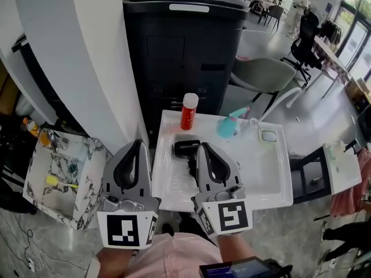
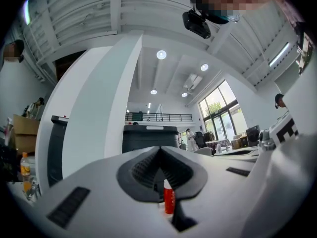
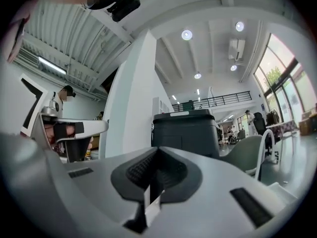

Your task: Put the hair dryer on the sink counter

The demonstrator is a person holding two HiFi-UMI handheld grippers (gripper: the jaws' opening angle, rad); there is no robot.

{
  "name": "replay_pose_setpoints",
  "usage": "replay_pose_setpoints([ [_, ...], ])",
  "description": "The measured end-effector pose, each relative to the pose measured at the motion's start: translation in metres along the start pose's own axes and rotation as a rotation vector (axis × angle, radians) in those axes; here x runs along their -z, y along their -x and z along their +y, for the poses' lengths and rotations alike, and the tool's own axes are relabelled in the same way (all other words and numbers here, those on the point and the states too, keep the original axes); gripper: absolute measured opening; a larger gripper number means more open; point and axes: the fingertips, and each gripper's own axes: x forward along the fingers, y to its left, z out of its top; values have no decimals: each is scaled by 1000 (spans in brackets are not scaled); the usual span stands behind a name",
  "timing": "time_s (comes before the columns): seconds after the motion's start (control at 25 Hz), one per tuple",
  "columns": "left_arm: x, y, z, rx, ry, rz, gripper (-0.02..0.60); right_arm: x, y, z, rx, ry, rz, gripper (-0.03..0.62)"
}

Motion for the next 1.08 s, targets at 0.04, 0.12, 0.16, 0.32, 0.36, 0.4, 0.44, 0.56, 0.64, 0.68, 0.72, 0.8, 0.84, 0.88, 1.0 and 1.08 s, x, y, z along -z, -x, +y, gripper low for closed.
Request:
replay_pose_setpoints([
  [0.04, -1, 1, -1, 3, 2, -3, 11, -3, 1, 2, -4, 10, -6, -2],
  [0.12, -3, 2, -4, 9, 6, -7, 9, -7, 3, 4, -10, 23, -14, -3],
  [0.16, -3, 3, -5, 10, 8, -9, 10, -8, 4, 5, -13, 25, -17, -3],
  [0.32, -2, 5, -5, 10, 14, -10, 11, -11, 5, 9, -24, 23, -26, -2],
  [0.36, -2, 6, -5, 10, 15, -10, 9, -12, 5, 10, -25, 23, -27, -2],
  [0.4, -2, 6, -5, 10, 15, -9, 10, -13, 5, 10, -26, 23, -28, -2],
  [0.44, -2, 6, -5, 11, 16, -8, 10, -13, 4, 11, -27, 22, -29, -2],
  [0.56, 0, 6, -3, 10, 17, -4, 10, -13, 2, 13, -31, 19, -27, -2],
  [0.64, 1, 6, -1, 9, 19, -2, 10, -12, 0, 15, -32, 19, -24, -2],
  [0.68, 2, 5, 0, 9, 19, -1, 10, -12, -1, 15, -32, 19, -23, -2],
  [0.72, 2, 5, 1, 10, 20, 0, 9, -12, -2, 16, -32, 19, -21, -2],
  [0.8, 3, 4, 3, 9, 20, 2, 9, -10, -4, 16, -31, 18, -18, -2],
  [0.84, 4, 3, 4, 9, 20, 3, 9, -10, -5, 17, -31, 19, -18, -2],
  [0.88, 5, 3, 5, 8, 20, 3, 10, -9, -5, 17, -31, 19, -18, -2],
  [1.0, 6, 3, 8, 5, 20, 3, 9, -8, -7, 18, -33, 20, -18, -2],
  [1.08, 8, 3, 9, 4, 20, 4, 10, -7, -7, 19, -35, 21, -16, -2],
])
